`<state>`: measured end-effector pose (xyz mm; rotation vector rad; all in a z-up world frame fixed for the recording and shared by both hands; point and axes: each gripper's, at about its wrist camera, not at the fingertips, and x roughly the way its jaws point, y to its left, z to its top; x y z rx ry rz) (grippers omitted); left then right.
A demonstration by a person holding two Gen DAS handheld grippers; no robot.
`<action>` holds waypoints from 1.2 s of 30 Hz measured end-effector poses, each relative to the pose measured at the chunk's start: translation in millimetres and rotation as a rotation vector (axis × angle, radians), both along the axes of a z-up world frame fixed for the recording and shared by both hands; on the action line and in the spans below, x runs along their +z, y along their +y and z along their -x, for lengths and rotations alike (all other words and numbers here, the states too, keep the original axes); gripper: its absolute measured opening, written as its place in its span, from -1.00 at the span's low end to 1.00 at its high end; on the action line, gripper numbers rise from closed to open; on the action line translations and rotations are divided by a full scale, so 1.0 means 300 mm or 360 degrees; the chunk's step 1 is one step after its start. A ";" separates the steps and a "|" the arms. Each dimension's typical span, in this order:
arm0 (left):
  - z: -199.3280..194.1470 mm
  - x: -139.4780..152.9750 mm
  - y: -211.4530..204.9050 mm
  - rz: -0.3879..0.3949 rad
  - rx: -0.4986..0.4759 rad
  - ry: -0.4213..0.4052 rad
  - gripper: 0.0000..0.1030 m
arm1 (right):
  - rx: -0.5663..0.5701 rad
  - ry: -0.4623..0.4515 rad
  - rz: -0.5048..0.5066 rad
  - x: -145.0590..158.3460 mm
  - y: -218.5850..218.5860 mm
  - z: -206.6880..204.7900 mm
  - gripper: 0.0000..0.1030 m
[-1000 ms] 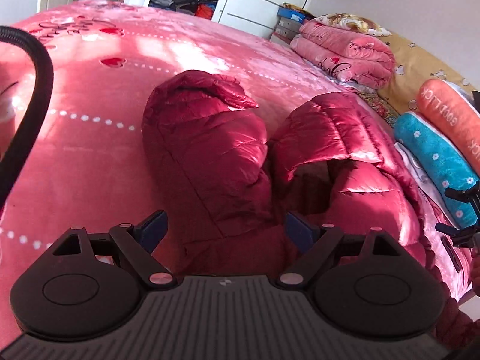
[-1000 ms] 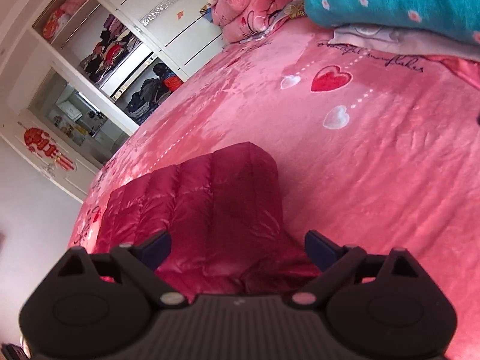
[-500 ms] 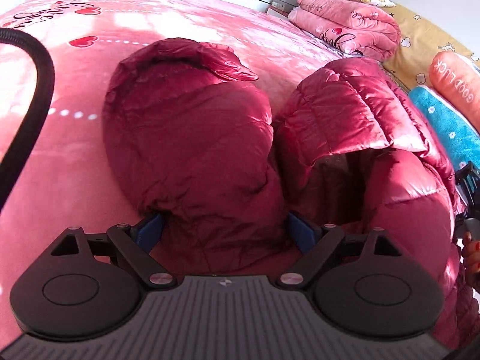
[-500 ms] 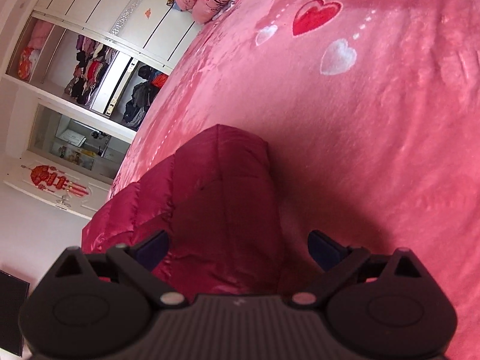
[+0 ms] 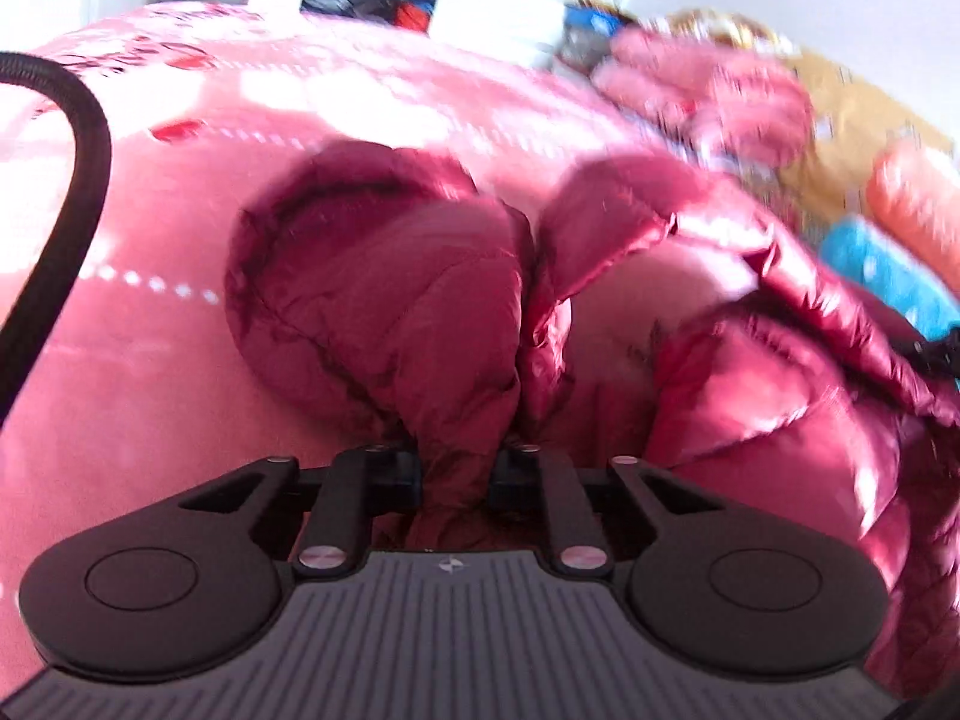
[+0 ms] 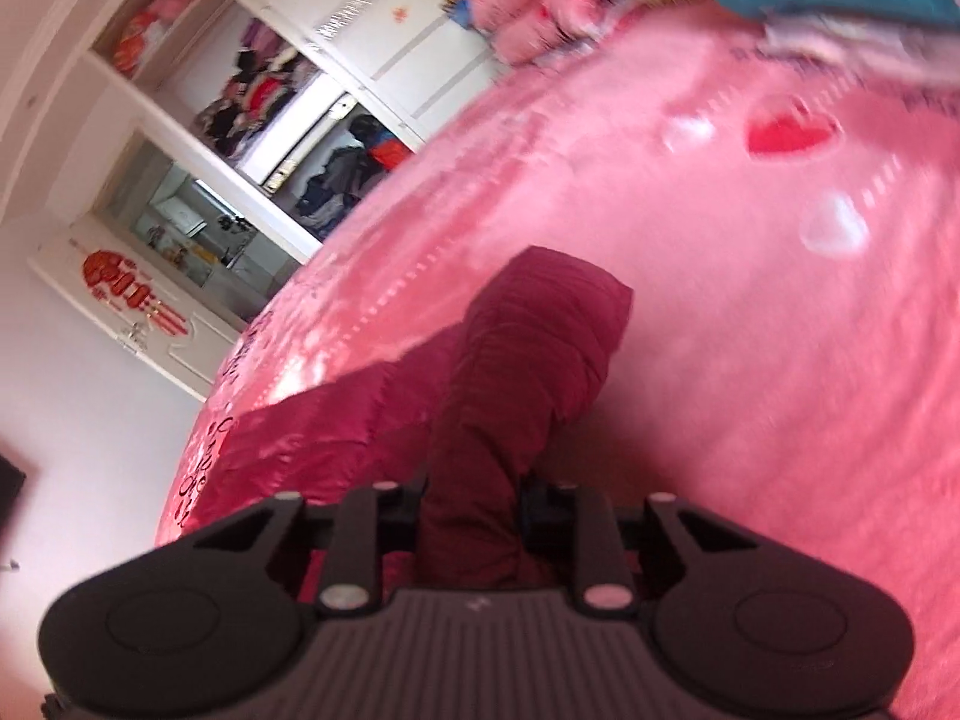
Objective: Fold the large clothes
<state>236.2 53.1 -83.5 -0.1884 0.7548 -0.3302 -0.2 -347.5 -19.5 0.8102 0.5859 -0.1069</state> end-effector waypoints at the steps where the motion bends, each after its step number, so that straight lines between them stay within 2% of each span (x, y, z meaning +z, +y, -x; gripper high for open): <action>1: -0.002 0.015 0.021 0.0015 0.0030 -0.0029 -0.72 | -0.0001 -0.0034 0.0046 0.032 0.013 -0.005 -0.63; 5: -0.034 0.088 0.108 0.0063 0.0160 -0.0149 -0.74 | -0.0021 -0.0171 0.0235 0.153 0.057 -0.027 -0.67; 10: -0.098 0.205 0.236 0.0062 0.0382 -0.0353 -0.75 | -0.0050 -0.0389 0.0472 0.287 0.108 -0.089 -0.69; 14: -0.152 0.266 0.304 0.0050 0.0517 -0.0507 -0.72 | -0.0102 -0.0564 0.0616 0.338 0.130 -0.144 -0.69; 17: -0.200 0.231 0.302 -0.0022 0.0567 -0.0479 -0.65 | -0.0089 -0.0652 0.0589 0.319 0.132 -0.204 -0.68; 18: -0.214 0.205 0.303 -0.0057 0.0580 -0.0437 -0.61 | -0.0071 -0.0649 0.0628 0.301 0.145 -0.236 -0.66; 20: -0.224 0.151 0.286 -0.0108 0.0586 -0.0371 -0.55 | -0.0082 -0.0549 0.0762 0.254 0.176 -0.301 -0.50; 23: -0.185 0.087 0.302 -0.0095 0.0583 -0.0287 -0.15 | -0.0043 -0.0359 0.0817 0.152 0.198 -0.367 -0.26; 24: -0.165 0.072 0.314 -0.0085 0.0582 -0.0275 0.05 | -0.0049 -0.0303 0.0821 0.125 0.196 -0.374 0.01; 25: -0.140 0.062 0.323 -0.0083 0.0571 -0.0273 0.13 | -0.0057 -0.0252 0.0811 0.093 0.191 -0.366 0.35; 27: -0.092 0.055 0.335 -0.0090 0.0539 -0.0261 0.24 | -0.0081 -0.0203 0.0775 0.051 0.174 -0.332 0.60; 33: 0.100 0.091 0.373 -0.0103 0.0461 -0.0248 0.63 | -0.0193 -0.0085 0.0607 0.021 0.124 -0.171 0.72; 36: 0.207 0.084 0.395 -0.0137 0.0407 -0.0207 0.73 | -0.0247 -0.0033 0.0515 0.013 0.096 -0.067 0.78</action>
